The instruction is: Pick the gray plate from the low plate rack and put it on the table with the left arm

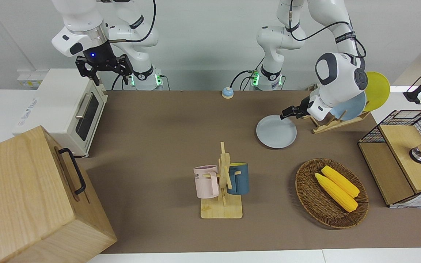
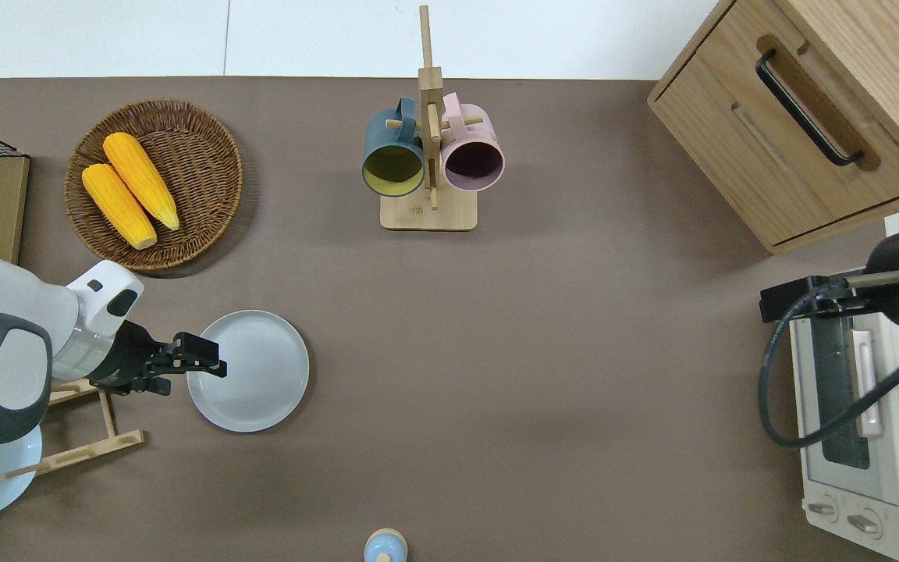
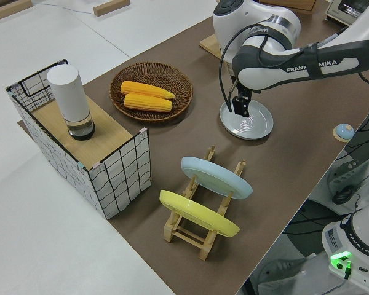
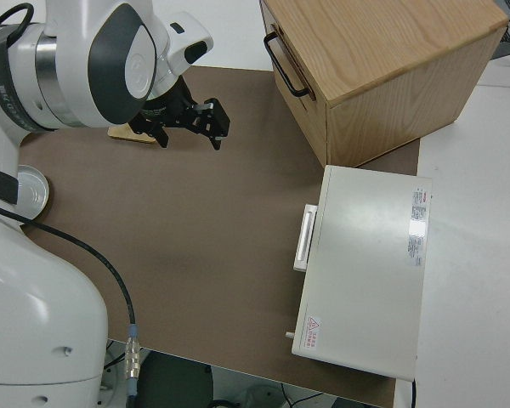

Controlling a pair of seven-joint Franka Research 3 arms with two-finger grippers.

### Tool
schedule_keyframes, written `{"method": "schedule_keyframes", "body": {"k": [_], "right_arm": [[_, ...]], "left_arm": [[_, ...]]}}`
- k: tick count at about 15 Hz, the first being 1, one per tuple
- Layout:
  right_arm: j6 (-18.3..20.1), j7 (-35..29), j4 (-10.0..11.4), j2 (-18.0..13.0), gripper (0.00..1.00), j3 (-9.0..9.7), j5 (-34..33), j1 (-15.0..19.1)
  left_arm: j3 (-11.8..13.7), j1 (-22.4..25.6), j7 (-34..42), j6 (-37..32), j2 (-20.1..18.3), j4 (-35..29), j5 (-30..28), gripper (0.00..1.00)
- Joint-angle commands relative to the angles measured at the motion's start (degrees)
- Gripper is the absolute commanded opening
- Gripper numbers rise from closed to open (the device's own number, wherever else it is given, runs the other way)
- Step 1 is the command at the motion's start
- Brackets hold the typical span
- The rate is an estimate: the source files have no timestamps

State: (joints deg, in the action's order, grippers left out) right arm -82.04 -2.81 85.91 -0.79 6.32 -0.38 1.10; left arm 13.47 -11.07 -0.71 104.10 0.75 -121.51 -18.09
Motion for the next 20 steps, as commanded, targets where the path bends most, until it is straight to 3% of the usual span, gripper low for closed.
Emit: {"method": "schedule_keyframes", "body": {"k": [1,9,14,20], "right_arm": [[0.83,-0.53,-0.31,-0.26,0.987,1.07,1.26,1.45],[0.83,-0.53,-0.31,-0.26,0.99,1.07,1.26,1.45],[0.83,-0.53,-0.31,-0.26,0.987,1.07,1.26,1.45],[0.83,-0.53,-0.31,-0.26,0.987,1.07,1.26,1.45]], "left_arm": [[0.33,-0.97,-3.58,-0.22,-1.89,1.88,7.52,0.99],[-3.97,1.39,-5.7,-5.57,-5.06,16.64,22.04,0.99],[-4.42,2.72,-5.53,-13.13,-5.23,26.84,21.25,0.99],[-5.38,2.63,-4.65,-12.96,-5.15,26.85,20.03,0.99]]}}
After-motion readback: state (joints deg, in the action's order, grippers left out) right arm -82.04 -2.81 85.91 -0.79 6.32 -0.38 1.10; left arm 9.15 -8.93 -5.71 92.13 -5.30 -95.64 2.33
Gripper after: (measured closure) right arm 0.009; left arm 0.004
